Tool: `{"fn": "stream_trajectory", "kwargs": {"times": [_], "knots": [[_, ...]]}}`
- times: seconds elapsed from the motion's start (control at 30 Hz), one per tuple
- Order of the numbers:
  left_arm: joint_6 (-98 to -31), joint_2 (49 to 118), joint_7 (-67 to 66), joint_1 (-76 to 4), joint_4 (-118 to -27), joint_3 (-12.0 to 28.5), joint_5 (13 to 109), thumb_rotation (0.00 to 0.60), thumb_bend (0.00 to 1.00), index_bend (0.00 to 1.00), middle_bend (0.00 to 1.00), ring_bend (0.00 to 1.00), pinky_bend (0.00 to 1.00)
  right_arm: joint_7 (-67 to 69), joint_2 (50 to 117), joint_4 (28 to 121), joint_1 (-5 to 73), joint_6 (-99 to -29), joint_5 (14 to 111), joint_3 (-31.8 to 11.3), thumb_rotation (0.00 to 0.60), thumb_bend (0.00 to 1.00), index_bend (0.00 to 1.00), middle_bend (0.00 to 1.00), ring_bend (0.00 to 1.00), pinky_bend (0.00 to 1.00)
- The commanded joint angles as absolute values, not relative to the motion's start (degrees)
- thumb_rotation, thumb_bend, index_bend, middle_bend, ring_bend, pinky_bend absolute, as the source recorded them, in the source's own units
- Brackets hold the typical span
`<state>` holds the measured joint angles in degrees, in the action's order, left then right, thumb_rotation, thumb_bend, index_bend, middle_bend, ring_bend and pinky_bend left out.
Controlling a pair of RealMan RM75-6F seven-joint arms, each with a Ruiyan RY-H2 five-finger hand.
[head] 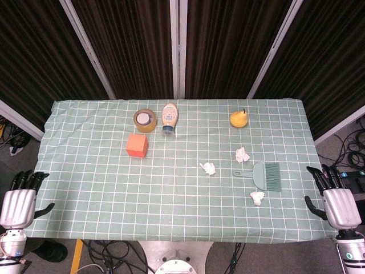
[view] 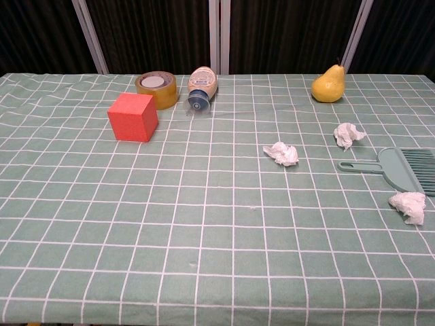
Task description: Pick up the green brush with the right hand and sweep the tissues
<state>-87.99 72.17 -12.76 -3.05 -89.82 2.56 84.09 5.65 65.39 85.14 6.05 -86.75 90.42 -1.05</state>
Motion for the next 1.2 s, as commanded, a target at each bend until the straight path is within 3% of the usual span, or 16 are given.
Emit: {"fn": "stream_trajectory", "kwargs": {"times": [0.03,0.33,0.63,0.87,1.2], "knots": [[-87.99,72.25,-12.70,-3.07,-89.66,2.57,84.17,0.600,0.06,0.24,0.20,0.12,0.12,5.50,65.41,85.26,6.07,-86.52,90.44,-1.02,0.600,0.28,0.09,0.16,0.00,0.05],[-88.05,72.20,-12.09,-2.76,-89.57,2.25,84.35,0.600,0.06,0.24,0.20,0.12,0.12,4.67,66.15,85.61,7.62,-83.43,90.16,-1.36,0.600,0.28,0.09,0.17,0.00,0.05],[-87.58,72.11,-10.95,-2.97,-88.91,2.39,84.35,0.600,0.06,0.24,0.20,0.12,0.12,-4.83,73.06,85.86,16.50,-68.89,82.73,-5.49,0.600,0.23,0.09,0.21,0.00,0.05],[-86.94,72.39,-10.03,-2.89,-88.15,2.26,83.83,0.600,0.06,0.24,0.20,0.12,0.12,-14.09,82.91,79.17,22.92,-60.87,75.43,-8.45,0.600,0.22,0.26,0.27,0.03,0.07],[-86.37,72.46,-9.22,-3.00,-87.51,2.40,83.37,0.600,0.06,0.24,0.20,0.12,0.12,-17.70,92.73,70.53,27.58,-56.08,70.45,-9.55,0.600,0.22,0.36,0.32,0.05,0.08]]}}
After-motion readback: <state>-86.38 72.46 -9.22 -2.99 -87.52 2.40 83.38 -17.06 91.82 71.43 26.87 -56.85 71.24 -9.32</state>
